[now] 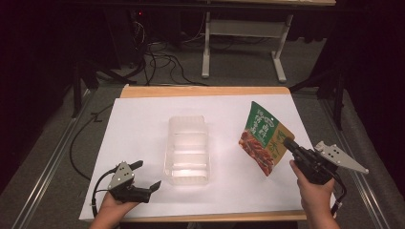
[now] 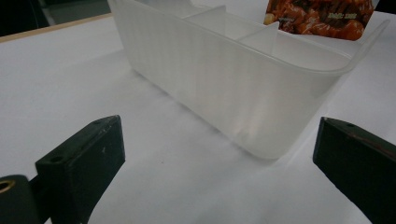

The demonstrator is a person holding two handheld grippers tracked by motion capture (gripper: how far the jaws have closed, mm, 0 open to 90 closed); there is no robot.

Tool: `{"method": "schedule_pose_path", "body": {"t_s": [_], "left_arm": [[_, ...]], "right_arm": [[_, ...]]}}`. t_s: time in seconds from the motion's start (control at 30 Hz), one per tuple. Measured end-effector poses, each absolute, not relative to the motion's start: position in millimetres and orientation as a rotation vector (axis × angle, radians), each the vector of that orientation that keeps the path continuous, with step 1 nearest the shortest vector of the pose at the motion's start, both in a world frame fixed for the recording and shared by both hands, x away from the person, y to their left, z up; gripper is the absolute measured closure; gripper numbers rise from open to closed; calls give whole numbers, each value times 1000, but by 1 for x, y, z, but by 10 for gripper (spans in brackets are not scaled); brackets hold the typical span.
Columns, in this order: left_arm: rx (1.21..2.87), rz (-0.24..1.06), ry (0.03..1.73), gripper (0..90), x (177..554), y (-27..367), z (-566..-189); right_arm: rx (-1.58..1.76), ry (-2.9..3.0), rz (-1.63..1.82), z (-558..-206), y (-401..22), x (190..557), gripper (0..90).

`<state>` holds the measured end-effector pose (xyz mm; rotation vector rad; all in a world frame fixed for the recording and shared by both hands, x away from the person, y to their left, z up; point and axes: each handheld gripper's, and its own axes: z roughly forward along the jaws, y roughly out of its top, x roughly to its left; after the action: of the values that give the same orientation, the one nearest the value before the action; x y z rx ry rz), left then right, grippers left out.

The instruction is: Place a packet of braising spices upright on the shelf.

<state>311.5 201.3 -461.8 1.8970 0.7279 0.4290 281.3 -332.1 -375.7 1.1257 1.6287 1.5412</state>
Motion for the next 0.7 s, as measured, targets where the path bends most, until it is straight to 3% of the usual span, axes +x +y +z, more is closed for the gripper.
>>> {"method": "schedule_pose_path", "body": {"t_s": [0.7], "left_arm": [[1881,435,733,28,310,203,-460]], "right_arm": [[1091,1638,1560,-377,-324,276,900]]}}
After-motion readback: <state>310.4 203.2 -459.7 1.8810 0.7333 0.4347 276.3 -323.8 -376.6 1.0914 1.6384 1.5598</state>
